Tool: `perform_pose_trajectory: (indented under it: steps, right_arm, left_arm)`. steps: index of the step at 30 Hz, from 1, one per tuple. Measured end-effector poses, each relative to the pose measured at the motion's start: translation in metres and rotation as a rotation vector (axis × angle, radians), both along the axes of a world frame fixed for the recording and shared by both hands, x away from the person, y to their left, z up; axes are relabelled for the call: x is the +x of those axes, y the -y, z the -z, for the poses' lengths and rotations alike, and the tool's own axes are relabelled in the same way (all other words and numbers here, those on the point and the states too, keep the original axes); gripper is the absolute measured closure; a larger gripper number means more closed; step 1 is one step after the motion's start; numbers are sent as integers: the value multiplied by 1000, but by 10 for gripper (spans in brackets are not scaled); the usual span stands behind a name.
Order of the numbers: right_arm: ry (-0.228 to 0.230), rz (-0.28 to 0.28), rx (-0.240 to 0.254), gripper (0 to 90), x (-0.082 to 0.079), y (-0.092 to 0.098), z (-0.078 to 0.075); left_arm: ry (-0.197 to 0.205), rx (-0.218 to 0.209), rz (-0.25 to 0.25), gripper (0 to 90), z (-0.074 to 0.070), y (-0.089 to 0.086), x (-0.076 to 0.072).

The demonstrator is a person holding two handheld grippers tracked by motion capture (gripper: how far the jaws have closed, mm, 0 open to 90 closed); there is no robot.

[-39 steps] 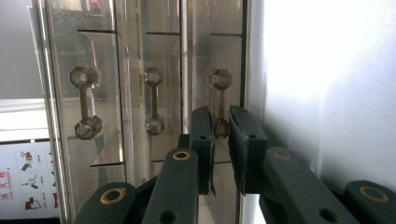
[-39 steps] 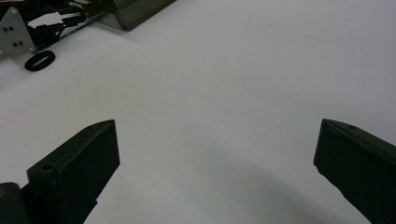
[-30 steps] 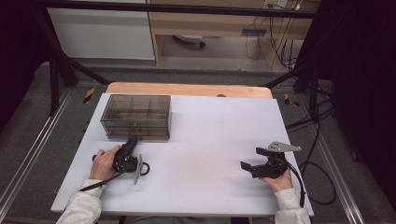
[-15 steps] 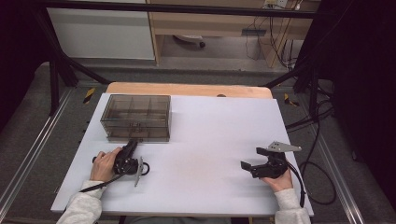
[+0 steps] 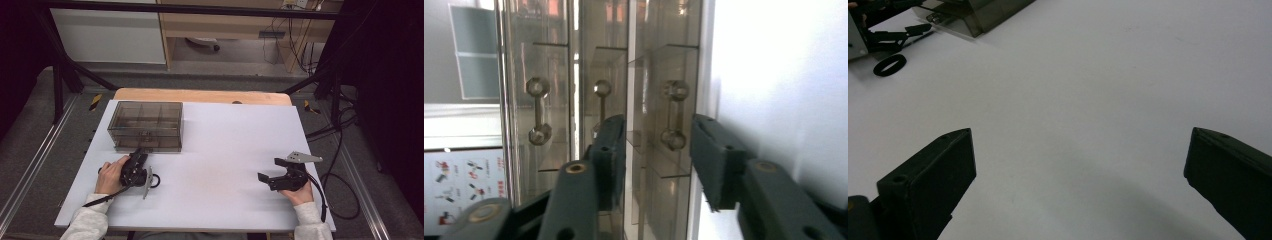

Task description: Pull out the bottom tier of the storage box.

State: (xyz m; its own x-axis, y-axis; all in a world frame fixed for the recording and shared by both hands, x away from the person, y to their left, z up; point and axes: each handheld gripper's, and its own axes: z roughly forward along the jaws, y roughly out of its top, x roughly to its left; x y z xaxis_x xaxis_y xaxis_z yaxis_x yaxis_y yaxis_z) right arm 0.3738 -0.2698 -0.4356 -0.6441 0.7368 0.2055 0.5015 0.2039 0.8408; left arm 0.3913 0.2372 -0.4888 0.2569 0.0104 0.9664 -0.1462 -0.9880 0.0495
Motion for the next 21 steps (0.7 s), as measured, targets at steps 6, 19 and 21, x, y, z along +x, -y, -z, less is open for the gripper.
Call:
perform_pose_trajectory:
  steps: [6, 19, 21]
  right_arm:
    - [-2, 0, 0, 7, 0, 0, 0]
    - [-3, 0, 0, 7, 0, 0, 0]
    - [-3, 0, 1, 7, 0, 0, 0]
  left_arm:
    - [-37, -25, -15, 547, -1, -1, 6]
    - [-51, 31, -3, 650, 2, 1, 9]
    - [-49, 35, -3, 653, 2, 1, 9]
